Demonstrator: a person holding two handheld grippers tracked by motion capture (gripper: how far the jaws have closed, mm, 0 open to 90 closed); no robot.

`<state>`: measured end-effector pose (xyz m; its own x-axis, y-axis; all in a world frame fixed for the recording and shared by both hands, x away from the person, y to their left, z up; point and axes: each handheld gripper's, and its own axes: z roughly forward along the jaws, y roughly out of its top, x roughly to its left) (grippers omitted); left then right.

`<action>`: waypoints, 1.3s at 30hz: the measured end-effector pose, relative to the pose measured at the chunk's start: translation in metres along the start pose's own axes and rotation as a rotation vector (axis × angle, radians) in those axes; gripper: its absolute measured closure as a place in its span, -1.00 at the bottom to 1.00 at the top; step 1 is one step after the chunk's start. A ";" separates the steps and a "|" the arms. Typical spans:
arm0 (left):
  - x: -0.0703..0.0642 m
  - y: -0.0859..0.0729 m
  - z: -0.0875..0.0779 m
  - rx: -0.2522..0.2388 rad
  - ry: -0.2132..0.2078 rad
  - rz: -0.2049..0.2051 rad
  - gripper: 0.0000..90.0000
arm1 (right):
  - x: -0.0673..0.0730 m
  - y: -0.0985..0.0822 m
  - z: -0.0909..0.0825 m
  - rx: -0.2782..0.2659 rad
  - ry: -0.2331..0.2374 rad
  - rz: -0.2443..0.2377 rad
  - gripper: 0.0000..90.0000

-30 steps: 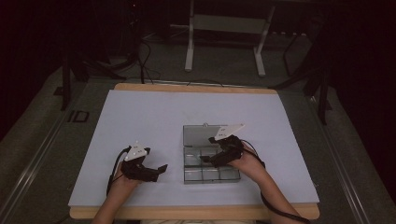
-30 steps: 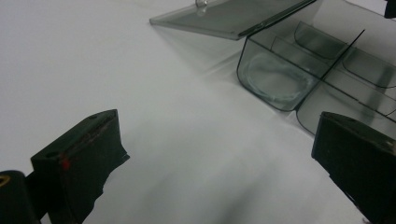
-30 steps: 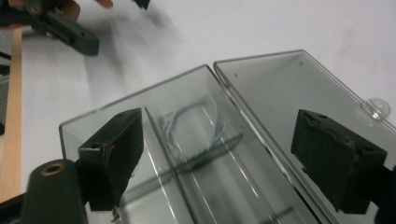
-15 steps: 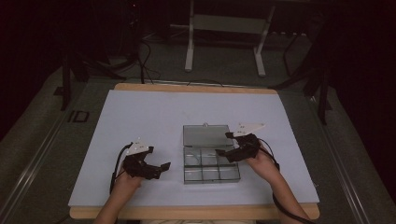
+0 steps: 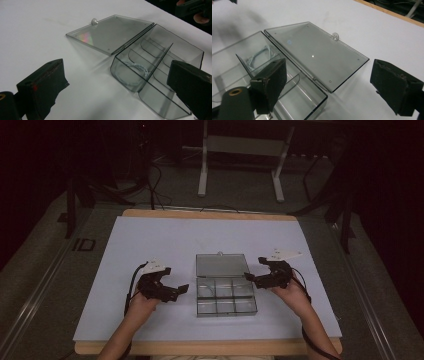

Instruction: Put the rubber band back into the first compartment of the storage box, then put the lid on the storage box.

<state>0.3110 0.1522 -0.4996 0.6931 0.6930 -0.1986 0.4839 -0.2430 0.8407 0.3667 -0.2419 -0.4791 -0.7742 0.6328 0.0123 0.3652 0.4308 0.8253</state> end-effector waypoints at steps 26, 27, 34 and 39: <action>0.014 0.047 0.047 0.026 -0.010 -0.045 -0.95 | -0.035 -0.007 -0.005 -0.042 -0.046 0.166 -0.42; 0.015 0.048 0.049 0.028 -0.018 -0.051 -0.95 | -0.037 -0.007 -0.004 -0.035 -0.044 0.181 -0.42; 0.015 0.053 0.063 0.026 -0.020 -0.080 -0.95 | -0.045 -0.006 0.008 0.037 -0.035 0.269 -0.35; 0.020 0.059 0.078 0.077 -0.025 -0.106 -0.95 | -0.045 -0.001 0.019 0.078 -0.038 0.255 -0.38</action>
<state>0.3950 0.0993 -0.4935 0.6489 0.7004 -0.2973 0.5936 -0.2215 0.7737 0.4115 -0.2583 -0.4911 -0.6324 0.7505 0.1919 0.5859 0.3013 0.7523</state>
